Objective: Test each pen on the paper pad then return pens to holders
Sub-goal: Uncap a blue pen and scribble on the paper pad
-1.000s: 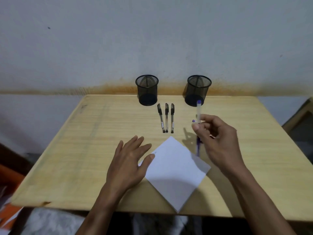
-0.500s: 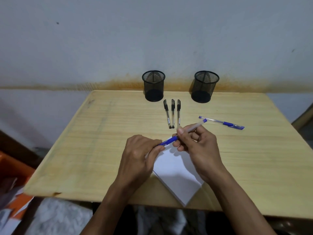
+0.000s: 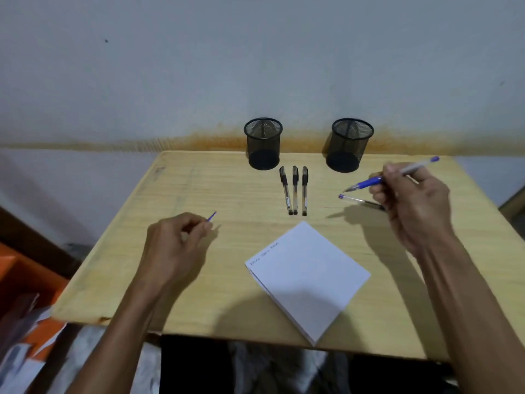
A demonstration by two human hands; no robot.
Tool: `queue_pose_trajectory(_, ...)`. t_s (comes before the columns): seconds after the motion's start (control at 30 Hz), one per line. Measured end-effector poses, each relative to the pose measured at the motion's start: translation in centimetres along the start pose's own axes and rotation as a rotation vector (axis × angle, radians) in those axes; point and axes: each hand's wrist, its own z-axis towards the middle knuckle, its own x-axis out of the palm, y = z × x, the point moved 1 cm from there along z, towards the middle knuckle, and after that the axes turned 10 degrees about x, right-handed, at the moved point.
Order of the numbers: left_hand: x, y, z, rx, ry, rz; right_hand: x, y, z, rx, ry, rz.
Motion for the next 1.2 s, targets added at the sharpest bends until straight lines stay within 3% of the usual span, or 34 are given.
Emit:
queue_pose_trajectory(0.13,3.8,0.7,1.8,0.033,-0.015,0.065,2.2,-3.8,-1.8,0.055,0.063,-0.133)
queue_pose_trajectory(0.37,6.1,2.6,3.0,0.132,-0.010,0.303,2.1,-5.8,-3.5,0.122,0.006,-0.162)
queue_pose_trajectory(0.47,6.2,2.2,2.2,0.165,-0.061,0.241,1.9,-5.6,-4.0,0.128,-0.007,-0.155)
queue_pose_trajectory(0.53,6.2,1.1,1.0,0.202,-0.089,0.076,1.7,-5.4,-4.2,0.103,0.000,-0.170)
queue_pose_trajectory(0.63,6.4,-0.6,-1.3,0.368,0.072,-0.083,1.7,-5.8,-4.3,0.059,0.057,-0.236)
queue_pose_trajectory(0.73,7.1,-0.4,-2.5,0.501,0.241,0.020,2.3,-6.7,-4.1,0.062,0.125,-0.303)
queue_pose_trajectory(0.87,7.7,0.2,-2.6,0.494,0.350,0.179,3.0,-7.8,-3.8,0.139,0.204,-0.305)
queue_pose_trajectory(1.2,7.7,0.2,-2.7,0.518,0.388,0.234,5.3,-7.7,-2.6,0.096,0.345,-0.596)
